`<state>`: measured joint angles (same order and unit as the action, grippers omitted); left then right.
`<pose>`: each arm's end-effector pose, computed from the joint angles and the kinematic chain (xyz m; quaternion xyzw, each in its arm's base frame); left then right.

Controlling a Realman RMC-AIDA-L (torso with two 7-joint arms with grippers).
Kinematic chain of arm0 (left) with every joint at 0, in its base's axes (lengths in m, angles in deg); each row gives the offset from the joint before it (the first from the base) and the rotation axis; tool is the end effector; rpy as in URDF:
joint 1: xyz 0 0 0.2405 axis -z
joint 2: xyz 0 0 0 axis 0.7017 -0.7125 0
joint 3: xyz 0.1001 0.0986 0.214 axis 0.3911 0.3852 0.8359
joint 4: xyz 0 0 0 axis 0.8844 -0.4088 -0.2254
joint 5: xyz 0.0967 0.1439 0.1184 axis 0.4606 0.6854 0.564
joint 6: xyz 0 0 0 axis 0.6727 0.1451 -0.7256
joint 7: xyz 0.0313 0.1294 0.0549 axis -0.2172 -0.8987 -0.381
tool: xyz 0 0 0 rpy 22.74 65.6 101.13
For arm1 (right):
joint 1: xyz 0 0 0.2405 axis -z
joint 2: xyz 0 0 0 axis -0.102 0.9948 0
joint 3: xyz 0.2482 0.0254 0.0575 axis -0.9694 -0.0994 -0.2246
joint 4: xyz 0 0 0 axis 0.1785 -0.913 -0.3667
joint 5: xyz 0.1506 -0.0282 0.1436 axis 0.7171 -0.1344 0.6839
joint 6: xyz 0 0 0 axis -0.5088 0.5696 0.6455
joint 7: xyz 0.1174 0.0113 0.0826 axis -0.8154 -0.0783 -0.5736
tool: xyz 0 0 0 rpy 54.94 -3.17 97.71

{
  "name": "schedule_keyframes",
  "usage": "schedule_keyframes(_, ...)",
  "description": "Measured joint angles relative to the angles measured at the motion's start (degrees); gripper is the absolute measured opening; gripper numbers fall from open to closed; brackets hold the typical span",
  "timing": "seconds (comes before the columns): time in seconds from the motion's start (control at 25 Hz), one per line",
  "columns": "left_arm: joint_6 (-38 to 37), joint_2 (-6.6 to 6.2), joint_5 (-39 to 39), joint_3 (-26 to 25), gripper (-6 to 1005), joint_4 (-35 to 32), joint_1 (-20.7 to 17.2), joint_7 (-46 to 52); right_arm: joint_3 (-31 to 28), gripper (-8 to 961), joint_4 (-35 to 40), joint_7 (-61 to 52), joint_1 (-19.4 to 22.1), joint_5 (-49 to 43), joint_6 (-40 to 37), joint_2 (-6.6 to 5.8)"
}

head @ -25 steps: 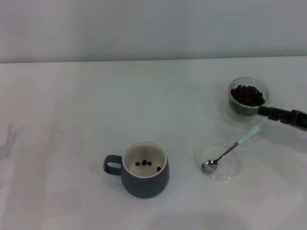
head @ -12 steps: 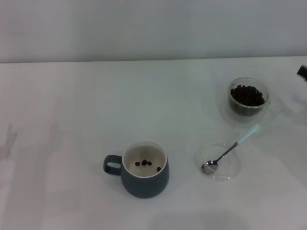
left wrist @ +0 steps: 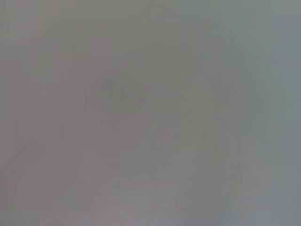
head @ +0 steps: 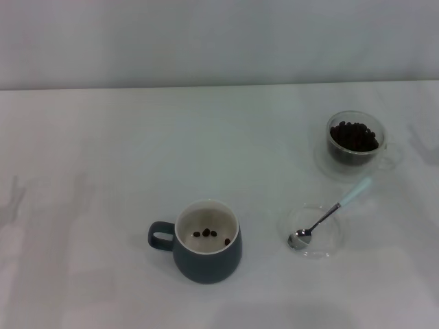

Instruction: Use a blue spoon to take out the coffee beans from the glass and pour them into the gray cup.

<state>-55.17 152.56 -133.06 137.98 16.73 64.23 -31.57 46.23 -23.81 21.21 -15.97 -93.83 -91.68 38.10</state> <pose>-0.3635 0.2831 0.0051 -0.6181 -0.2707 -0.3157 0.6671 0.3674 0.3150 0.0763 -0.6798 0.1582 0.2998 0.6504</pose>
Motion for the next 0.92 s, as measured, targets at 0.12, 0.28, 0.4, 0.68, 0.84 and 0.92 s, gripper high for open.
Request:
schedule_keyframes(0.12,-0.11,0.00,-0.14,-0.06,886,-0.05,0.02,0.06,-0.20,876,-3.52,7.08,-1.16,4.28,0.13,0.07)
schedule_keyframes(0.28,-0.19,0.00,-0.29,-0.07,886,-0.05,0.03,0.08,-0.24,876,-4.64,8.56,-1.44,4.99,0.34,0.10)
schedule_keyframes(0.4,-0.25,0.00,-0.31,-0.07,886,-0.09,0.02,0.09,-0.28,876,-5.35,8.54,-1.47,5.01,0.35,0.11)
schedule_keyframes(0.68,-0.31,0.06,-0.42,-0.07,886,-0.20,0.45,0.10,-0.47,876,-7.82,8.46,-1.64,6.27,0.42,0.11)
schedule_keyframes(0.84,-0.11,0.09,-0.45,-0.07,886,-0.25,0.79,0.10,-0.48,876,-8.89,8.44,-1.81,6.34,0.46,0.15)
schedule_keyframes(0.92,-0.21,0.09,-0.46,-0.07,886,-0.57,0.82,0.10,-0.48,876,-9.14,8.30,-1.73,6.34,0.52,0.19)
